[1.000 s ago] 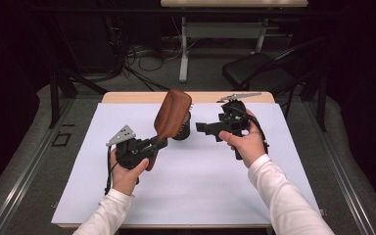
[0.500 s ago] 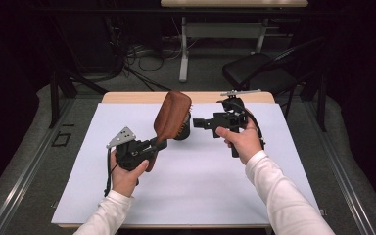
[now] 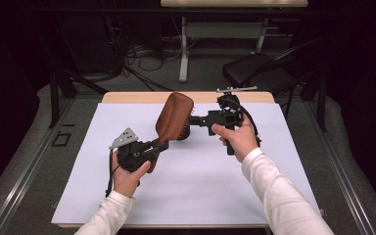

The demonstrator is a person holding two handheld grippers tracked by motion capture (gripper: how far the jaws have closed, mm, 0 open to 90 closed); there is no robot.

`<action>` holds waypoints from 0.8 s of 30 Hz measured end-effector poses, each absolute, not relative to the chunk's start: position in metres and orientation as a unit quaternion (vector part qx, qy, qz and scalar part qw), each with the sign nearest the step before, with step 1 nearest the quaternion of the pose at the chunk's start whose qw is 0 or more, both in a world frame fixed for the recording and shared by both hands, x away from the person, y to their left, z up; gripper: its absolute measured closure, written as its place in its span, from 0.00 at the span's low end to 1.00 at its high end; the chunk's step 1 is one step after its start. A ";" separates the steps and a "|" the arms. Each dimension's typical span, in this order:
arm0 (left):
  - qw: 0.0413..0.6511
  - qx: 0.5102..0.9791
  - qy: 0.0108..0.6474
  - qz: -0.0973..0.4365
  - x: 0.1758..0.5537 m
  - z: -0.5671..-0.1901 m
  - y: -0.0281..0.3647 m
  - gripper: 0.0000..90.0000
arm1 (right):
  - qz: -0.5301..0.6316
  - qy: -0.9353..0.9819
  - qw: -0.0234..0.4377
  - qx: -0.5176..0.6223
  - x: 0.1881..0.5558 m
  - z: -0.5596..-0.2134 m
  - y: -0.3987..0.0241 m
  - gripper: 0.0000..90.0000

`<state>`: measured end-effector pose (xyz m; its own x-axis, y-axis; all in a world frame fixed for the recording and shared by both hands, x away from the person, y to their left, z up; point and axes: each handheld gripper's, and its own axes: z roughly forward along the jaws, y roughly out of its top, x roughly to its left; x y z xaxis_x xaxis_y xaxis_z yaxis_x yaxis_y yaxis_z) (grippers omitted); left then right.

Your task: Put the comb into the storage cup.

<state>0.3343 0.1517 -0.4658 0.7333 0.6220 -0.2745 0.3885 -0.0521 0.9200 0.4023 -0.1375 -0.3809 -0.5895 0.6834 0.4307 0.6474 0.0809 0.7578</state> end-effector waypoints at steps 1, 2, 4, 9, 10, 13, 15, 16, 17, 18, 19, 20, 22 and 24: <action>0.592 0.719 0.352 0.099 0.334 -0.466 0.152 0.80 | 0.505 0.734 0.014 0.453 0.402 -0.381 -0.136 0.05; 0.591 0.720 0.350 0.098 0.334 -0.466 0.151 0.80 | 0.506 0.734 0.012 0.452 0.402 -0.381 -0.135 0.05; 0.590 0.721 0.350 0.097 0.334 -0.466 0.150 0.80 | 0.508 0.733 0.009 0.451 0.403 -0.381 -0.135 0.05; 0.589 0.726 0.344 0.092 0.332 -0.468 0.145 0.80 | 0.509 0.732 0.000 0.452 0.404 -0.383 -0.131 0.07; 0.589 0.726 0.344 0.092 0.332 -0.468 0.145 0.80 | 0.509 0.732 0.000 0.452 0.404 -0.383 -0.131 0.07; 0.587 0.728 0.341 0.092 0.331 -0.469 0.143 0.80 | 0.509 0.732 -0.005 0.453 0.405 -0.385 -0.128 0.07; 0.585 0.732 0.337 0.090 0.330 -0.469 0.140 0.80 | 0.509 0.733 -0.006 0.451 0.405 -0.385 -0.126 0.07; 0.587 0.732 0.335 0.089 0.330 -0.470 0.139 0.80 | 0.508 0.734 -0.007 0.450 0.405 -0.386 -0.125 0.07; 0.586 0.733 0.335 0.090 0.329 -0.470 0.139 0.80 | 0.507 0.735 -0.009 0.451 0.405 -0.386 -0.125 0.07; 0.586 0.733 0.335 0.090 0.329 -0.470 0.139 0.80 | 0.507 0.735 -0.009 0.451 0.405 -0.386 -0.125 0.07; 0.585 0.734 0.333 0.089 0.329 -0.470 0.137 0.80 | 0.509 0.734 -0.011 0.450 0.405 -0.387 -0.123 0.07; 0.584 0.735 0.332 0.090 0.329 -0.470 0.137 0.80 | 0.509 0.733 -0.013 0.450 0.406 -0.387 -0.123 0.07; 0.585 0.734 0.333 0.089 0.328 -0.470 0.136 0.80 | 0.509 0.733 -0.015 0.451 0.406 -0.388 -0.122 0.07; 0.585 0.736 0.331 0.087 0.328 -0.470 0.136 0.80 | 0.511 0.733 -0.020 0.449 0.406 -0.388 -0.121 0.08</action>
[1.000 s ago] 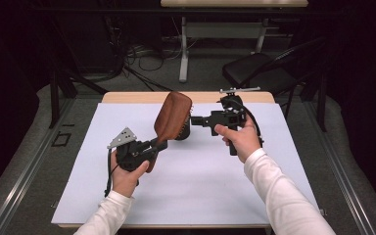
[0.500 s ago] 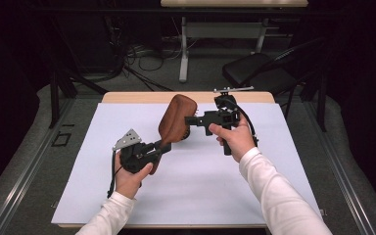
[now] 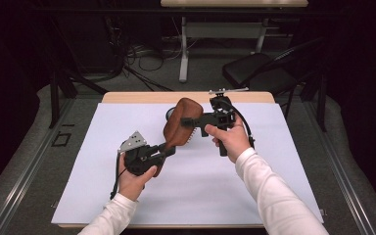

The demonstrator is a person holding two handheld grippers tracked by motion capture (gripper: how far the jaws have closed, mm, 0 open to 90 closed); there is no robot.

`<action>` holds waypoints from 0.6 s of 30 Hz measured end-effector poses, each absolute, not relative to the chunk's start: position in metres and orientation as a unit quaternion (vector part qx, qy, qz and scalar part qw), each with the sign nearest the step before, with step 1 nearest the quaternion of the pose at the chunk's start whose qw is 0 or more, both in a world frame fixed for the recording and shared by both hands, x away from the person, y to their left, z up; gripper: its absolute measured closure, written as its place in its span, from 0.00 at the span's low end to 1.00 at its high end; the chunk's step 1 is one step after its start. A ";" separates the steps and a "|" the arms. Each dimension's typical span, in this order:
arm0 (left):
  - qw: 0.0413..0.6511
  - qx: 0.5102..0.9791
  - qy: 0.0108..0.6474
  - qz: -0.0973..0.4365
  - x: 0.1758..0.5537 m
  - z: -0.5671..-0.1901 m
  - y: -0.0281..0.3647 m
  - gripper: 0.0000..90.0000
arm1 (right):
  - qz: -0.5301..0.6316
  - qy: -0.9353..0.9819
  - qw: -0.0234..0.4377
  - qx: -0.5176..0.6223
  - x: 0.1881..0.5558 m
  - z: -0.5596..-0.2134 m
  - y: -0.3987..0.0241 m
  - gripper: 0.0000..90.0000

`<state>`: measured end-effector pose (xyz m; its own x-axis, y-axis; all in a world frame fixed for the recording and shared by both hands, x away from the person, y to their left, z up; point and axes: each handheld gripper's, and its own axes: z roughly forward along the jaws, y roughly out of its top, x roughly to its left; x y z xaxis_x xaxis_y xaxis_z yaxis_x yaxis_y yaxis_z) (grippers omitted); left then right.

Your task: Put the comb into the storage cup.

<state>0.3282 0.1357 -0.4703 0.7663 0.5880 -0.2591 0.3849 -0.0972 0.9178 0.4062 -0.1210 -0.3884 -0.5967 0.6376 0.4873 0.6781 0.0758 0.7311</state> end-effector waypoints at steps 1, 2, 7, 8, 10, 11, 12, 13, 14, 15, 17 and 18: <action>0.584 0.736 0.331 0.088 0.328 -0.470 0.135 0.80 | -0.510 -0.733 0.021 -0.449 0.406 -0.389 -0.121 0.08; 0.584 0.737 0.329 0.088 0.328 -0.470 0.135 0.80 | -0.511 -0.732 0.026 -0.450 0.406 -0.389 -0.120 0.08; 0.584 0.737 0.329 0.087 0.327 -0.470 0.134 0.80 | -0.512 -0.729 0.036 -0.452 0.407 -0.391 -0.118 0.11; 0.584 0.737 0.329 0.087 0.327 -0.470 0.134 0.80 | -0.512 -0.730 0.036 -0.451 0.408 -0.391 -0.118 0.11; 0.584 0.738 0.328 0.088 0.327 -0.471 0.133 0.80 | -0.511 -0.730 0.039 -0.452 0.408 -0.392 -0.117 0.12; 0.584 0.738 0.328 0.088 0.327 -0.471 0.133 0.80 | -0.511 -0.730 0.039 -0.452 0.408 -0.392 -0.117 0.12; 0.583 0.738 0.327 0.088 0.327 -0.471 0.133 0.80 | -0.513 -0.729 0.042 -0.451 0.408 -0.392 -0.117 0.13; 0.583 0.739 0.326 0.087 0.326 -0.471 0.132 0.80 | -0.514 -0.728 0.046 -0.451 0.409 -0.393 -0.116 0.13; 0.583 0.739 0.326 0.087 0.326 -0.471 0.132 0.80 | -0.514 -0.728 0.046 -0.451 0.409 -0.393 -0.116 0.13; 0.583 0.740 0.325 0.087 0.326 -0.471 0.132 0.80 | -0.515 -0.727 0.048 -0.451 0.409 -0.393 -0.116 0.14; 0.582 0.741 0.325 0.087 0.326 -0.471 0.131 0.80 | -0.518 -0.725 0.053 -0.451 0.409 -0.393 -0.115 0.15; 0.582 0.741 0.325 0.087 0.326 -0.471 0.131 0.80 | -0.519 -0.724 0.055 -0.451 0.409 -0.394 -0.115 0.15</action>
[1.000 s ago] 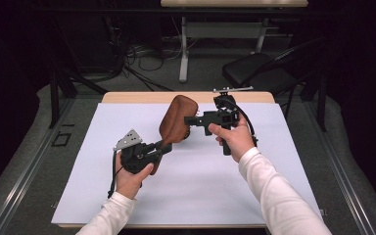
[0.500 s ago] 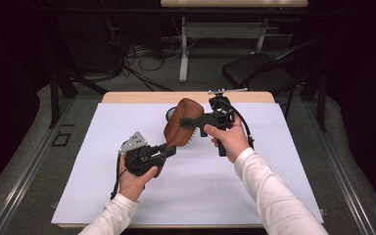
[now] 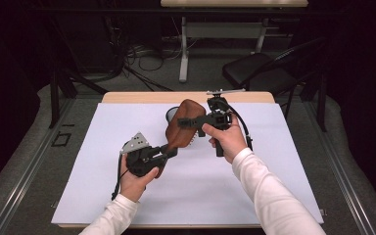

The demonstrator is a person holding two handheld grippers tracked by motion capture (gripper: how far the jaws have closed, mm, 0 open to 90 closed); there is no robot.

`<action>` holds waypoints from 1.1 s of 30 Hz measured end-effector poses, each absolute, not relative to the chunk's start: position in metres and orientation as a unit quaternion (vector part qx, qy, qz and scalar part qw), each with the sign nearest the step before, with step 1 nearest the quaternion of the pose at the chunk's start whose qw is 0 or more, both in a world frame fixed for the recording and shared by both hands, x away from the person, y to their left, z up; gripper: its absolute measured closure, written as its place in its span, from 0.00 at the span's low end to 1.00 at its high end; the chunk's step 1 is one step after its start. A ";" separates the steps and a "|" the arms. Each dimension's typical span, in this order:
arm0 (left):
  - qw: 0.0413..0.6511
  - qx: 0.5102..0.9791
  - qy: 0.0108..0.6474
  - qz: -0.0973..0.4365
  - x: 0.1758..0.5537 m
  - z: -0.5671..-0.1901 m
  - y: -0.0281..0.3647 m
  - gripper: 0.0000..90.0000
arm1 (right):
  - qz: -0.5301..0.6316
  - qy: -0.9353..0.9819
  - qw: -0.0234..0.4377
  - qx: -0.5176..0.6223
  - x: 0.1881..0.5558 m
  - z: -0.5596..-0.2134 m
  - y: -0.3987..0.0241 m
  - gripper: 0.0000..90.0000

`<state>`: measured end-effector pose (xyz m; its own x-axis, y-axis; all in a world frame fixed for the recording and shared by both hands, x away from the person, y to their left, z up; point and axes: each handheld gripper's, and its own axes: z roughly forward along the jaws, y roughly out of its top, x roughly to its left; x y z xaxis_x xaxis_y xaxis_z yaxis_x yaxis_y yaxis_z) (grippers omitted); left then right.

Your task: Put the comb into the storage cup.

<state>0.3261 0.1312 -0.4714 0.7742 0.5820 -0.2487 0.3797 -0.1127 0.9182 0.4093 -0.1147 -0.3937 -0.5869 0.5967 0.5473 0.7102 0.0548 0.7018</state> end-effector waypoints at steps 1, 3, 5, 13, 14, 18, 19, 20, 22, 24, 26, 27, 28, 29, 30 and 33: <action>0.581 0.741 0.325 0.088 0.326 -0.471 0.131 0.80 | -0.518 -0.725 0.056 -0.450 0.409 -0.394 -0.114 0.15; 0.581 0.741 0.325 0.087 0.326 -0.472 0.131 0.80 | -0.517 -0.724 0.058 -0.452 0.409 -0.395 -0.113 0.15; 0.581 0.741 0.325 0.087 0.326 -0.472 0.131 0.80 | -0.518 -0.726 0.059 -0.449 0.410 -0.396 -0.112 0.16; 0.583 0.740 0.325 0.084 0.326 -0.473 0.130 0.80 | -0.518 -0.725 0.062 -0.450 0.410 -0.397 -0.111 0.16; 0.583 0.740 0.325 0.085 0.326 -0.473 0.130 0.80 | -0.517 -0.725 0.063 -0.451 0.410 -0.397 -0.111 0.16; 0.580 0.742 0.324 0.087 0.326 -0.473 0.130 0.80 | -0.519 -0.722 0.070 -0.452 0.411 -0.398 -0.112 0.16; 0.580 0.743 0.323 0.087 0.326 -0.474 0.130 0.80 | -0.520 -0.721 0.072 -0.453 0.411 -0.398 -0.112 0.16; 0.580 0.743 0.323 0.087 0.326 -0.474 0.130 0.80 | -0.521 -0.720 0.072 -0.453 0.412 -0.398 -0.112 0.16; 0.581 0.742 0.323 0.088 0.326 -0.474 0.129 0.80 | -0.521 -0.720 0.072 -0.454 0.412 -0.398 -0.113 0.16; 0.580 0.743 0.322 0.090 0.326 -0.475 0.129 0.80 | -0.521 -0.718 0.072 -0.456 0.412 -0.399 -0.113 0.16; 0.579 0.744 0.322 0.090 0.326 -0.475 0.129 0.80 | -0.522 -0.716 0.073 -0.458 0.412 -0.399 -0.113 0.16; 0.578 0.744 0.322 0.091 0.326 -0.475 0.129 0.80 | -0.524 -0.712 0.075 -0.461 0.412 -0.399 -0.113 0.17; 0.578 0.744 0.322 0.091 0.326 -0.475 0.129 0.80 | -0.525 -0.710 0.075 -0.462 0.413 -0.400 -0.113 0.17; 0.578 0.744 0.323 0.090 0.326 -0.476 0.129 0.80 | -0.525 -0.710 0.075 -0.462 0.413 -0.400 -0.113 0.17; 0.580 0.743 0.322 0.088 0.327 -0.476 0.130 0.80 | -0.525 -0.710 0.071 -0.464 0.413 -0.400 -0.113 0.19; 0.580 0.743 0.323 0.088 0.327 -0.476 0.130 0.80 | -0.525 -0.710 0.070 -0.464 0.412 -0.400 -0.113 0.22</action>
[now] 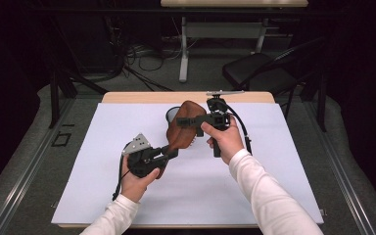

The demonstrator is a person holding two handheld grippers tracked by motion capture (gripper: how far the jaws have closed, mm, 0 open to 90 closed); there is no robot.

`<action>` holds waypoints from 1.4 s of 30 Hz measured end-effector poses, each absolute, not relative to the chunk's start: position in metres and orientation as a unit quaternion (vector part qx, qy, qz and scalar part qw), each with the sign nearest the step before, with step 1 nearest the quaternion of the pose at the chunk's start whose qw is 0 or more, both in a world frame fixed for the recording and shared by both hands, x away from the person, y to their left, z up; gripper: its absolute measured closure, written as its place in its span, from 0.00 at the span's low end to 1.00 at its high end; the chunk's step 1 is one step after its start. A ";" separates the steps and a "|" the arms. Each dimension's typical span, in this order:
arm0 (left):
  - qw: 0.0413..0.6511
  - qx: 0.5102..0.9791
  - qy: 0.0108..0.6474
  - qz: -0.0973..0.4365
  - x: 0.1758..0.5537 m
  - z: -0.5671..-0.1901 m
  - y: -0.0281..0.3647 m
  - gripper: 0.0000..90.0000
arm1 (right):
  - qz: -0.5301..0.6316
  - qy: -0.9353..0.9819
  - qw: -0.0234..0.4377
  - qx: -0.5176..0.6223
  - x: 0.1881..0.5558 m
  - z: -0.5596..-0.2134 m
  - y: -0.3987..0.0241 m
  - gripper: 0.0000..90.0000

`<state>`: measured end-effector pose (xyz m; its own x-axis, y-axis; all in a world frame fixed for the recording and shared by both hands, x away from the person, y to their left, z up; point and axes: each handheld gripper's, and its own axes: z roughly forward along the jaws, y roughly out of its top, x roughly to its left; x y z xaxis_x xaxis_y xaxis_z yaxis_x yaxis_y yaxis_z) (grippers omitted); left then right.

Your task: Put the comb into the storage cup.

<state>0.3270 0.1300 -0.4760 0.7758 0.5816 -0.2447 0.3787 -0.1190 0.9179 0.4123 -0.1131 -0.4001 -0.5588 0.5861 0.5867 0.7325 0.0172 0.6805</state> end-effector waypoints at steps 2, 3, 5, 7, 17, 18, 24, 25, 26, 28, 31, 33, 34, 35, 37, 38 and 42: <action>0.582 0.742 0.322 0.085 0.328 -0.477 0.131 0.80 | -0.528 -0.706 0.070 -0.467 0.413 -0.400 -0.114 0.23; 0.581 0.743 0.323 0.083 0.328 -0.477 0.131 0.80 | -0.530 -0.702 0.072 -0.470 0.413 -0.400 -0.114 0.24; 0.582 0.742 0.323 0.081 0.328 -0.477 0.131 0.80 | -0.531 -0.700 0.074 -0.472 0.413 -0.400 -0.114 0.24; 0.582 0.742 0.324 0.081 0.329 -0.477 0.132 0.80 | -0.533 -0.696 0.077 -0.474 0.413 -0.401 -0.114 0.25; 0.589 0.737 0.324 0.069 0.331 -0.479 0.134 0.80 | -0.542 -0.681 0.091 -0.484 0.415 -0.404 -0.120 0.37; 0.590 0.737 0.324 0.068 0.331 -0.479 0.135 0.80 | -0.545 -0.679 0.095 -0.484 0.416 -0.404 -0.121 0.39; 0.590 0.737 0.323 0.068 0.331 -0.479 0.135 0.80 | -0.544 -0.676 0.097 -0.487 0.416 -0.404 -0.122 0.42; 0.590 0.737 0.322 0.068 0.331 -0.479 0.135 0.80 | -0.545 -0.676 0.098 -0.487 0.417 -0.404 -0.123 0.43; 0.590 0.737 0.322 0.068 0.331 -0.479 0.135 0.80 | -0.545 -0.676 0.098 -0.487 0.417 -0.404 -0.123 0.43; 0.589 0.738 0.322 0.068 0.331 -0.479 0.135 0.80 | -0.544 -0.675 0.098 -0.490 0.417 -0.404 -0.123 0.44; 0.587 0.739 0.324 0.070 0.331 -0.479 0.135 0.80 | -0.544 -0.675 0.099 -0.489 0.417 -0.405 -0.123 0.44; 0.588 0.738 0.325 0.070 0.331 -0.479 0.135 0.80 | -0.542 -0.676 0.097 -0.491 0.417 -0.405 -0.123 0.44; 0.588 0.738 0.325 0.070 0.331 -0.479 0.135 0.80 | -0.542 -0.676 0.097 -0.491 0.417 -0.405 -0.123 0.44; 0.588 0.738 0.324 0.070 0.331 -0.479 0.135 0.80 | -0.542 -0.677 0.097 -0.488 0.417 -0.405 -0.123 0.44; 0.588 0.738 0.323 0.070 0.331 -0.479 0.135 0.80 | -0.543 -0.679 0.098 -0.484 0.417 -0.405 -0.123 0.44; 0.588 0.738 0.324 0.070 0.331 -0.479 0.135 0.80 | -0.543 -0.680 0.103 -0.482 0.418 -0.405 -0.124 0.45; 0.588 0.739 0.323 0.070 0.331 -0.480 0.135 0.80 | -0.542 -0.678 0.107 -0.485 0.418 -0.405 -0.125 0.45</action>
<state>0.3313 0.1346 -0.4796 0.7819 0.5591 -0.2757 0.3943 -0.1010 0.9134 0.4178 -0.1248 -0.4054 -0.5074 0.5414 0.6704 0.7737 -0.0563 0.6311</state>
